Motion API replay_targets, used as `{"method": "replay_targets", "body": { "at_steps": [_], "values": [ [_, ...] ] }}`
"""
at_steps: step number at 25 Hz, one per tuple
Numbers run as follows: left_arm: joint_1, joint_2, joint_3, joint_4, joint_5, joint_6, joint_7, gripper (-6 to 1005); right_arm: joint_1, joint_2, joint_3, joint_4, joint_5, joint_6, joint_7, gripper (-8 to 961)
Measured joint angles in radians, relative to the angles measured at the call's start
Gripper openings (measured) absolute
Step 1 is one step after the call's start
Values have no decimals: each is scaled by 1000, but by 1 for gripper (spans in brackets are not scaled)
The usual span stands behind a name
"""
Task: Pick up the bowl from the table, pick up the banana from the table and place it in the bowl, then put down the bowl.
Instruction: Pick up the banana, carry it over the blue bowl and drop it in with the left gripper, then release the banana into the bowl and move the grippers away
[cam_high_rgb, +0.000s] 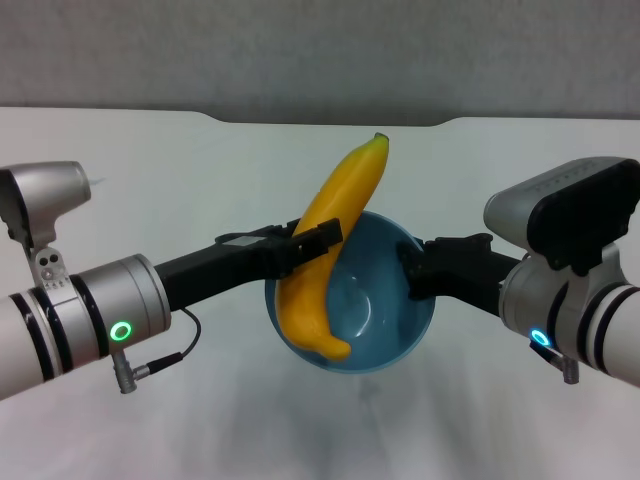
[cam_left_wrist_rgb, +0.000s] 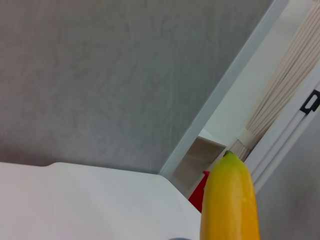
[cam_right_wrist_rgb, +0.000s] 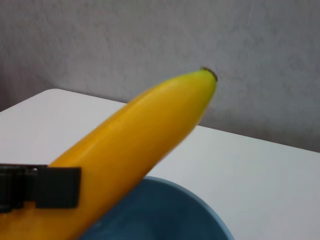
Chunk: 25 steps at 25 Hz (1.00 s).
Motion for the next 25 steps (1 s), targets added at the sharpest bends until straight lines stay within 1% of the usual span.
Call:
{"method": "replay_targets", "body": {
  "at_steps": [12,19,22,25],
  "values": [
    [-7,0,0,21,-4,8,16,519,-1,-1,-8,-7,29,-14,-2,63],
    [-14,-1,0,32,-60,4,46,521,0,0,-7,-16,30,-14,0,65],
    [-22,-1,-2,29,-69,0,61,716,1,0,-9,-19,30,-14,2,66],
    [-21,2,-23,27,-70,-1,62,831,-2,1,-6,-24,30,-14,3,67]
  ]
}}
